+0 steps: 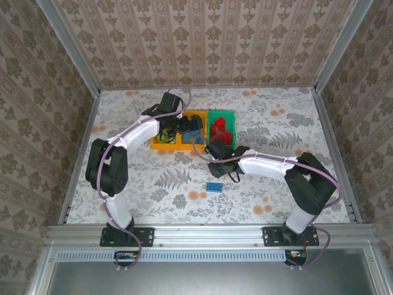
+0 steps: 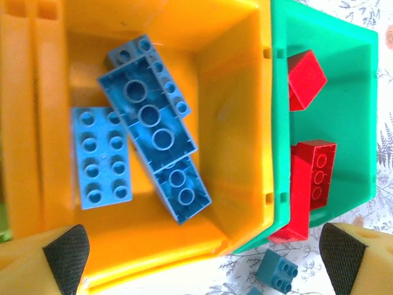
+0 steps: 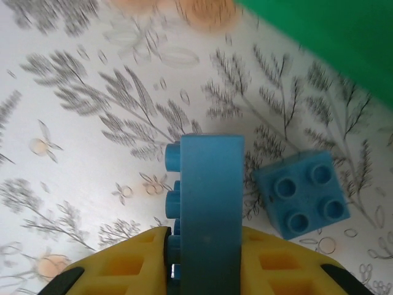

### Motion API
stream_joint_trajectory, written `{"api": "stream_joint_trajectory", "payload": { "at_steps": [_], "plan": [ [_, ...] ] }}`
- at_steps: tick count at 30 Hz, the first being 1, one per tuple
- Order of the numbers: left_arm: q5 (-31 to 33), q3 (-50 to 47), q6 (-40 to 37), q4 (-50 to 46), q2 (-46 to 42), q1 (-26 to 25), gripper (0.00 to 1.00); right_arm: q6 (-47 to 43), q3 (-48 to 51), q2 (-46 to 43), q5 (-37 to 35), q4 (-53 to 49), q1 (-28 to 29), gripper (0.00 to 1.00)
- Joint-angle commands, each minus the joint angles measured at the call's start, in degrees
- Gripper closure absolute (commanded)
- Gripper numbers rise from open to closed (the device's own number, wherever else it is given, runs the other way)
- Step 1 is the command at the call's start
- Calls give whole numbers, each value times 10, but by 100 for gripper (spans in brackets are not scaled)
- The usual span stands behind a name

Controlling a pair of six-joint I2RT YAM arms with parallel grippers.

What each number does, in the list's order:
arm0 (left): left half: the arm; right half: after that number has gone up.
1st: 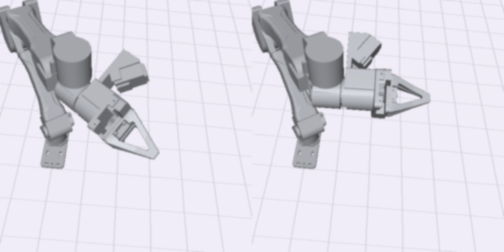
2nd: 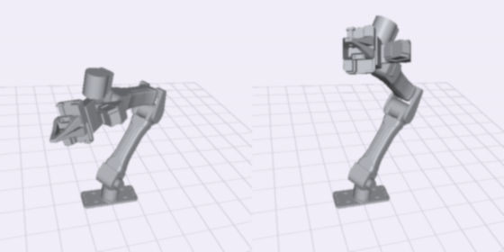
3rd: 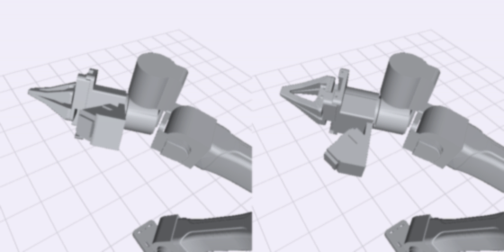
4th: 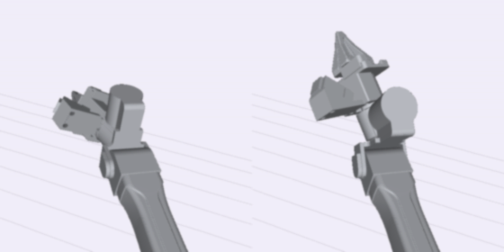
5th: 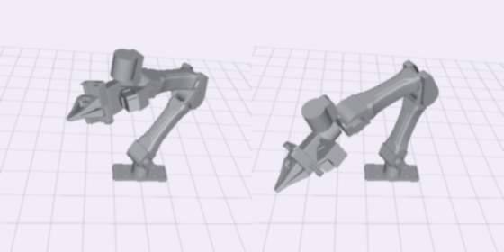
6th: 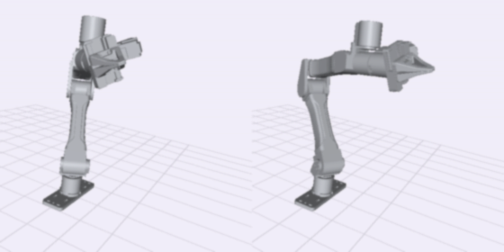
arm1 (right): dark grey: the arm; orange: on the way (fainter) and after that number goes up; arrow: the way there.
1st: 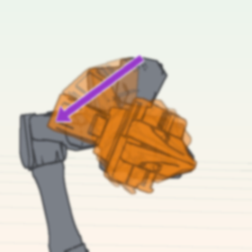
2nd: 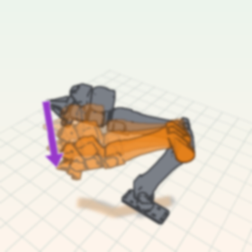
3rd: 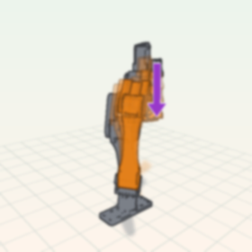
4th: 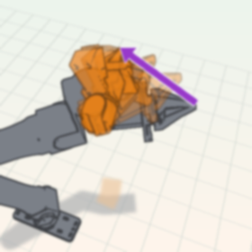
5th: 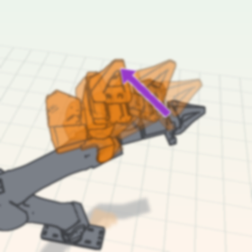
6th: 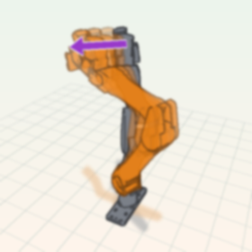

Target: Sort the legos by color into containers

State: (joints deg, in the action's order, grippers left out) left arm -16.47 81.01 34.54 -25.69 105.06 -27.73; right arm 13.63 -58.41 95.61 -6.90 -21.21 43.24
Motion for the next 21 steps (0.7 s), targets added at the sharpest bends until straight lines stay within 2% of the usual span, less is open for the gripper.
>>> {"api": "stream_joint_trajectory", "payload": {
  "at_steps": [1, 5, 8, 15, 21],
  "plan": [
    [16, -23, -4, -9, -30, 12, 0, 22, -39, -27, 42, 33, -20, 73],
    [28, -50, -12, -12, -51, 12, 0, 69, -78, -2, 142, 93, -53, 74],
    [33, -72, -12, -11, -69, 34, 0, 108, -139, 47, 192, 93, -73, 74],
    [42, -128, -15, -15, -112, 56, 0, 172, -277, 157, 210, 54, -96, 75],
    [61, -174, -33, -22, -147, 52, 0, 234, -360, 239, 201, 21, -115, 73]
  ]
}}
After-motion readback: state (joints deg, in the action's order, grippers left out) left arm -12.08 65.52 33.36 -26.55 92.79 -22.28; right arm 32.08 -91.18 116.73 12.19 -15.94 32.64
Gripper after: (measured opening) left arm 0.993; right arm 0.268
